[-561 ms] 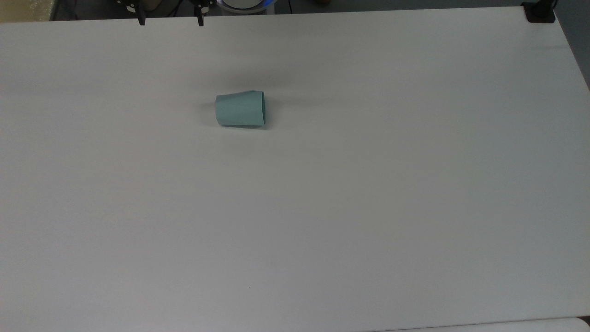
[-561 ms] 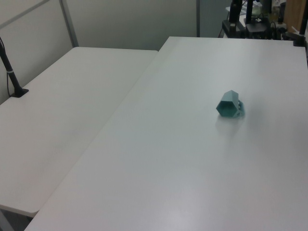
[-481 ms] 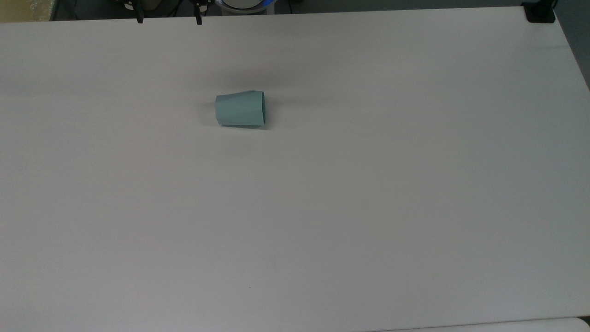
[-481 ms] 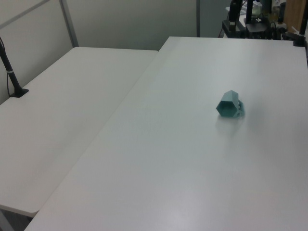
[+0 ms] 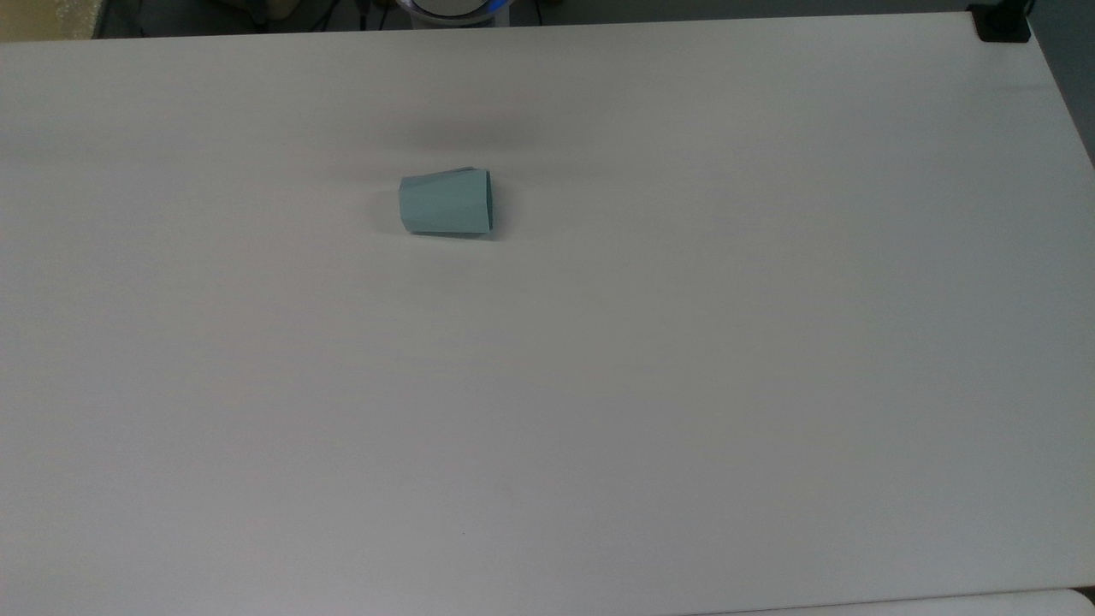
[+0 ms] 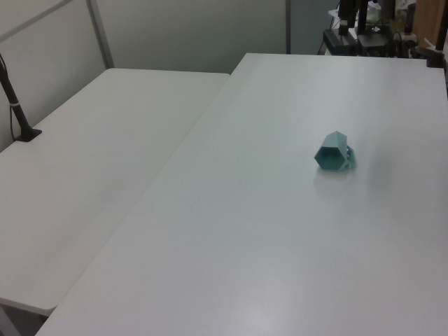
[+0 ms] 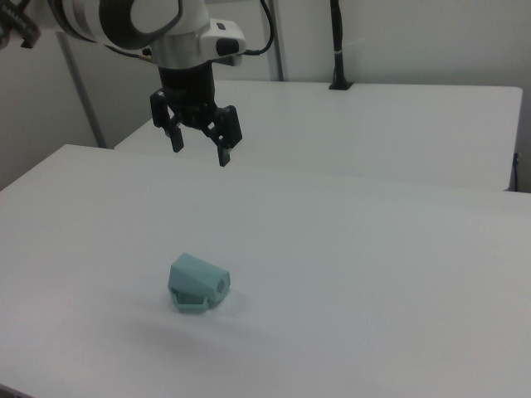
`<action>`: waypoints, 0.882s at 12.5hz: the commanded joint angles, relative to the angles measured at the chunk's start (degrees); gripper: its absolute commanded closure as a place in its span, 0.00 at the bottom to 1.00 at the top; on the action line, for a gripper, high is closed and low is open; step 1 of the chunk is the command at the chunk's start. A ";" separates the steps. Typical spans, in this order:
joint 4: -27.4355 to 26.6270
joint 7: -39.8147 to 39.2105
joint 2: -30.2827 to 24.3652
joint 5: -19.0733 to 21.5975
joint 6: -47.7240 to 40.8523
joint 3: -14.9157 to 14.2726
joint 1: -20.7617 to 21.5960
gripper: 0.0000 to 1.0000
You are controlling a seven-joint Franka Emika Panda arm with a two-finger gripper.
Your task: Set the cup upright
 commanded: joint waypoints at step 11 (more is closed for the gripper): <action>0.61 7.58 2.09 -8.71 0.09 1.24 6.30 0.00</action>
